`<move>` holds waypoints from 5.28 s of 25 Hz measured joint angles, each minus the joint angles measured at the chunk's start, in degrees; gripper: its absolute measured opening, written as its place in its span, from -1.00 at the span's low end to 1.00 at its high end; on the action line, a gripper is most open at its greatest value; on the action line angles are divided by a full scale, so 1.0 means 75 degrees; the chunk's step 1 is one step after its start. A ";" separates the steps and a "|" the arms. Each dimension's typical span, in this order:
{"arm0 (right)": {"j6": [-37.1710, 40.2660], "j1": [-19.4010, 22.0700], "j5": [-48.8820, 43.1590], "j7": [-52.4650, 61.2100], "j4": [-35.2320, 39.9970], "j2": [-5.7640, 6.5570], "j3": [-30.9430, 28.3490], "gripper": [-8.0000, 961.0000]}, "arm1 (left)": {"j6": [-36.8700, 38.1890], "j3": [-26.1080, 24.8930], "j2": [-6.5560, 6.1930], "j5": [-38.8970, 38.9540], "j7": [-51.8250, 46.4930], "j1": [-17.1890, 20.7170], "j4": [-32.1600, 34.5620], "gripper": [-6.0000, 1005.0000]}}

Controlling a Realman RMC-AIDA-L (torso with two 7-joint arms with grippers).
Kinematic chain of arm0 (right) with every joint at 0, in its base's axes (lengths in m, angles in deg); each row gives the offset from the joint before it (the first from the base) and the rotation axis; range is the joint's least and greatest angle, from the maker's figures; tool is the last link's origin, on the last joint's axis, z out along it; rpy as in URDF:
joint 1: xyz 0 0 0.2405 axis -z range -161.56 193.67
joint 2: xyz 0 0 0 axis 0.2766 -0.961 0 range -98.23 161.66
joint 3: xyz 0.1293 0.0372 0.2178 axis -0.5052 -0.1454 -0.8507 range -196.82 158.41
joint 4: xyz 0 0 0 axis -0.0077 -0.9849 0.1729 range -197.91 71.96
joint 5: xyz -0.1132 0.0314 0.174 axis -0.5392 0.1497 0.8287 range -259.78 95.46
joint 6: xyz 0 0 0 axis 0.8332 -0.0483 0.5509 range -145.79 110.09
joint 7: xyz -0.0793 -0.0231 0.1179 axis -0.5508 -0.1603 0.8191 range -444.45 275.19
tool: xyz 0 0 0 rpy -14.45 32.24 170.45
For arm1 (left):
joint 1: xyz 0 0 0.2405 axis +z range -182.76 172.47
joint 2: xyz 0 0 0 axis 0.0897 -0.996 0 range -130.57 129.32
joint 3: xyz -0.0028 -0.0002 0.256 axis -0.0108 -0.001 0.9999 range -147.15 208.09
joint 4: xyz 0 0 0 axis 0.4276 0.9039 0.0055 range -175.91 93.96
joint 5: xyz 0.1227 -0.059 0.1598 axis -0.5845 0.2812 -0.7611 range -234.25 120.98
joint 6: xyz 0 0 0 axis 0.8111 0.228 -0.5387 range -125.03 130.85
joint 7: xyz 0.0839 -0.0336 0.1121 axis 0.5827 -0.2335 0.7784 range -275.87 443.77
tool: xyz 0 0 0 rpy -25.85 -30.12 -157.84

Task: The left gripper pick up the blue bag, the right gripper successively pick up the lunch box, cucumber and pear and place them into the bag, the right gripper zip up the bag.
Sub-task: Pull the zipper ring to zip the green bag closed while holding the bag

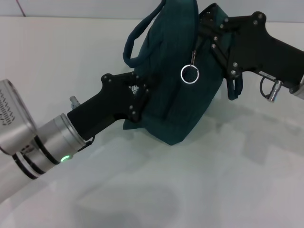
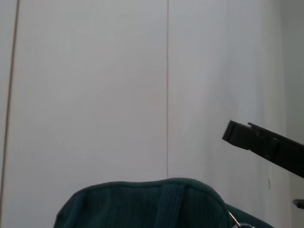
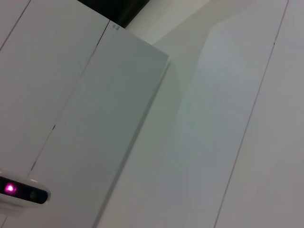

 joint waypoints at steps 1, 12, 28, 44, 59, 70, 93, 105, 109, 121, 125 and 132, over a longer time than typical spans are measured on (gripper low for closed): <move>0.0027 -0.0001 -0.0001 0.0000 0.0008 0.0000 0.0027 -0.86 | 0.0063 0.0000 -0.0008 -0.0004 0.0083 0.0027 0.0007 -0.73; 0.0098 0.0016 0.0128 0.0805 0.0043 0.0037 0.0027 -0.85 | 0.0613 0.0111 -0.0090 -0.0523 0.0621 0.1194 0.1416 -0.87; 0.0188 0.0137 -0.1135 0.3475 0.0997 0.0622 0.0017 -0.83 | 0.0592 0.0052 -0.0069 -0.0639 0.0564 0.1050 0.1402 -0.88; 0.0409 0.1065 -0.3425 0.6072 0.2113 0.0433 -0.0090 -0.09 | 0.0405 0.0275 -0.0038 -0.0769 0.0582 0.0693 0.1098 -0.88; 0.0264 0.1450 -0.3830 0.6295 0.2148 0.0350 -0.0757 -0.11 | 0.0301 0.0304 -0.0044 -0.0819 0.0549 0.0713 0.1099 -0.88; -0.0107 0.1276 -0.4218 0.6363 0.2109 0.0275 -0.0877 -0.11 | 0.0304 0.0399 0.0005 -0.0817 0.0535 0.0586 0.1078 -0.88; 0.0076 0.0719 -0.4822 0.6526 0.2116 0.0199 -0.0874 -0.22 | 0.0276 0.0421 0.0033 -0.0745 0.0577 0.0587 0.0992 -0.84; 0.0055 0.0637 -0.4830 0.6452 0.2115 0.0166 -0.0855 -0.32 | 0.0133 0.0410 0.0032 -0.0722 0.0590 0.0495 0.0993 -0.81; 0.0101 0.0617 -0.4830 0.6393 0.2141 0.0141 -0.0843 -0.34 | 0.0090 0.0401 0.0033 -0.0722 0.0588 0.0483 0.0993 -0.81; 0.0042 0.0514 -0.4690 0.6159 0.2143 0.0080 -0.0870 -0.39 | 0.0085 0.0392 0.0032 -0.0723 0.0595 0.0462 0.0960 -0.78; 0.0036 0.0461 -0.4665 0.6020 0.2107 0.0065 -0.0824 -0.40 | 0.0085 0.0368 0.0033 -0.0721 0.0602 0.0388 0.0839 -0.77; 0.0138 0.0363 -0.4687 0.5960 0.2040 0.0067 -0.0800 -0.43 | 0.0087 0.0363 0.0033 -0.0709 0.0605 0.0378 0.0828 -0.76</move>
